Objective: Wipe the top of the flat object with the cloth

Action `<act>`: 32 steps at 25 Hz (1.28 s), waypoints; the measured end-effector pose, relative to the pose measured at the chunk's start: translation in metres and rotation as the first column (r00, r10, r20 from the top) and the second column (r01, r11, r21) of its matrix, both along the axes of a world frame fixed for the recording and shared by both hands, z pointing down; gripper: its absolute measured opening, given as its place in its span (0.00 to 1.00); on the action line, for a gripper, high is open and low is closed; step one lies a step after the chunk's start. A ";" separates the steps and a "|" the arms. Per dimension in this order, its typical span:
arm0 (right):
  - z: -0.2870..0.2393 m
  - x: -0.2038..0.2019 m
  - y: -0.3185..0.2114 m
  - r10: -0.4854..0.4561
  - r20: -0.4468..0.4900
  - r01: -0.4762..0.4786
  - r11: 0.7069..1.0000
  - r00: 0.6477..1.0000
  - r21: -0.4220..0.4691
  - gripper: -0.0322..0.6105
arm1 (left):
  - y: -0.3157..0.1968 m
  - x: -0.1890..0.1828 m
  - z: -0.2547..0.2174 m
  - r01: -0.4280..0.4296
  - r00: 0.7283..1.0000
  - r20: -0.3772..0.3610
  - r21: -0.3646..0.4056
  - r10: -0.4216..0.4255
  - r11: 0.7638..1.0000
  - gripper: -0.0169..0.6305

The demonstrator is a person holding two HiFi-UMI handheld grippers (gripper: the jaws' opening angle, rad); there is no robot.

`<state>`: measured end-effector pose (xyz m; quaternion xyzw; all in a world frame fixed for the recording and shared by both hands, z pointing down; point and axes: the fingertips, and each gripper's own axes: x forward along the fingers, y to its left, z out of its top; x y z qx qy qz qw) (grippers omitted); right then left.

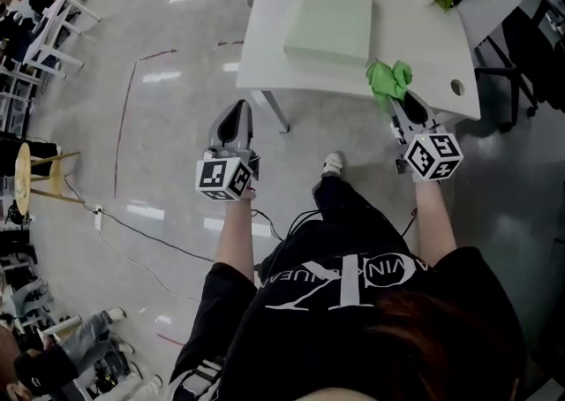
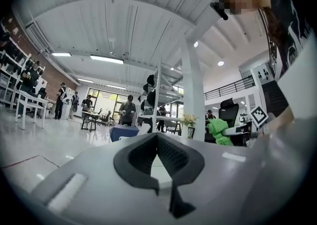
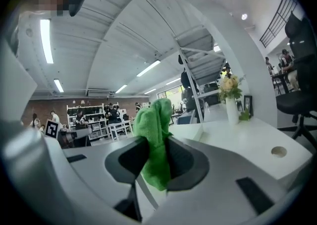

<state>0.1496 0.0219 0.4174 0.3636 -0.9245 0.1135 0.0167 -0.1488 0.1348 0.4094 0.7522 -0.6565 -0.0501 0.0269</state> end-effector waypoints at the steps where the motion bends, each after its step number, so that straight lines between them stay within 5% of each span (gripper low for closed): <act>1: 0.001 -0.006 -0.010 -0.002 0.001 0.002 1.000 1.000 -0.003 0.22 | -0.010 -0.006 -0.001 -0.002 1.000 0.003 -0.002 0.002 1.000 0.05; 25: 0.020 -0.091 -0.197 -0.069 -0.111 0.065 0.997 0.991 -0.039 0.22 | -0.227 -0.047 0.027 -0.104 0.994 -0.041 -0.065 0.101 0.992 0.05; 32: 0.026 -0.106 -0.225 -0.055 -0.116 0.046 0.996 0.992 -0.078 0.22 | -0.262 -0.043 0.046 -0.214 0.975 -0.094 -0.154 0.201 0.965 0.05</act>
